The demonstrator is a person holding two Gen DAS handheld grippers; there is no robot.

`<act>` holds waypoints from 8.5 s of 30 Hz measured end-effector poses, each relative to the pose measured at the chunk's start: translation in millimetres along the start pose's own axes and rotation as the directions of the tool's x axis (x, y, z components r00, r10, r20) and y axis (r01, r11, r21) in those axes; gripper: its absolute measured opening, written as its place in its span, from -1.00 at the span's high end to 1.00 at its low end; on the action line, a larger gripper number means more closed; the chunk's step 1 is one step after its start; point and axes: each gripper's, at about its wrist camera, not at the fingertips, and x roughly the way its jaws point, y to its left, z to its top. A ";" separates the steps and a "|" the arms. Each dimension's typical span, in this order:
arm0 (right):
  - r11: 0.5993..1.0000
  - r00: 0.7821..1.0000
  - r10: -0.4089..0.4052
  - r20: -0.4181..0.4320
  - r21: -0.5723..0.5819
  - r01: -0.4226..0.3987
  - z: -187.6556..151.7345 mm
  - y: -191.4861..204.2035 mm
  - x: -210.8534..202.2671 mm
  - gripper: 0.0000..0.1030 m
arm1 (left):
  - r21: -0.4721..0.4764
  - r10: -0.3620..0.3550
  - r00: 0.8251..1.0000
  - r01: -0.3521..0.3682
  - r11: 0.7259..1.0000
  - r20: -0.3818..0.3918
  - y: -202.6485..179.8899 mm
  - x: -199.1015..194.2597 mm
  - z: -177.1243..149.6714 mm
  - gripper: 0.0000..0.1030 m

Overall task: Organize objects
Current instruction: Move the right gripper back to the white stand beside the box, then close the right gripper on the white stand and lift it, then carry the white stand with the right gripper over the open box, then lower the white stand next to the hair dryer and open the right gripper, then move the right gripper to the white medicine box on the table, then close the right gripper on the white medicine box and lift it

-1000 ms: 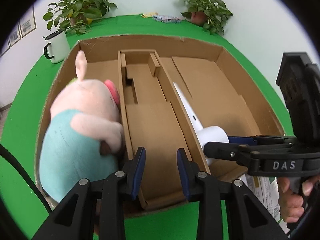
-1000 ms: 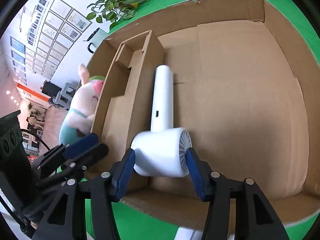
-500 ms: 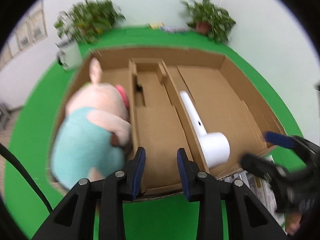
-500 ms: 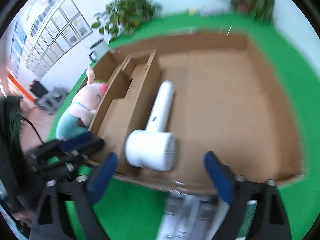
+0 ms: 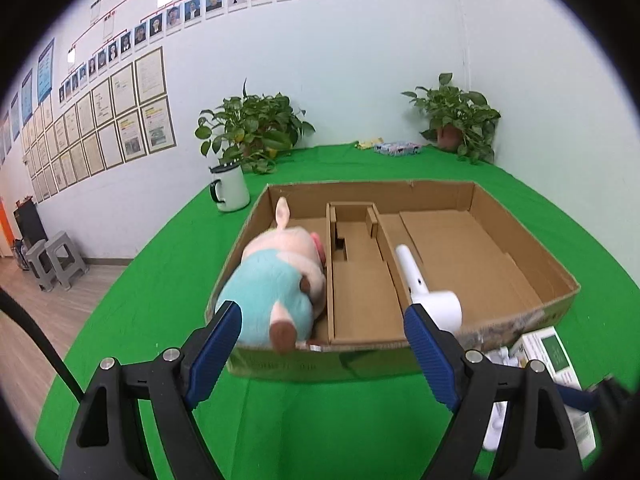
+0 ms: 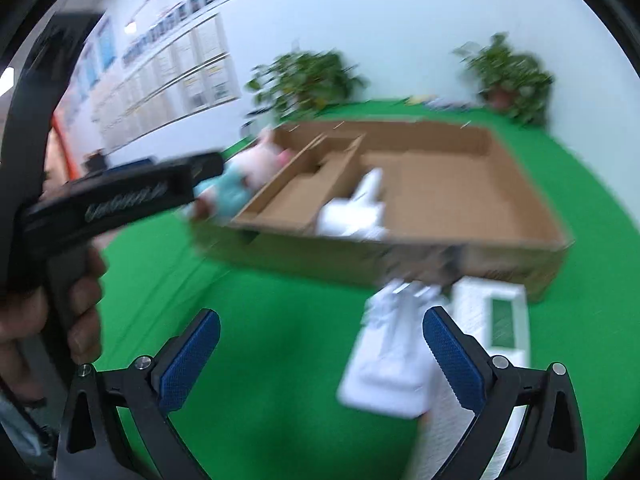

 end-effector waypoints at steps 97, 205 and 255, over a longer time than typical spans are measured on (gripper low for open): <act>0.992 0.993 -0.098 0.070 0.081 0.093 7.3 2.0 -25.0 -0.23 | -0.278 -0.727 0.647 0.672 0.686 -0.229 -28.0 -9.4 -3.6 0.46; 0.925 0.907 -0.377 0.188 0.023 0.380 16.9 -13.7 -45.2 -0.99 | -0.016 -0.131 0.990 0.133 0.991 0.060 -16.4 -50.0 -24.0 -0.72; 0.996 0.985 -0.056 -0.162 0.061 0.066 -83.2 -32.2 -10.1 -0.21 | -0.509 -0.770 0.544 0.583 0.633 -0.334 -58.9 48.4 -107.7 -0.53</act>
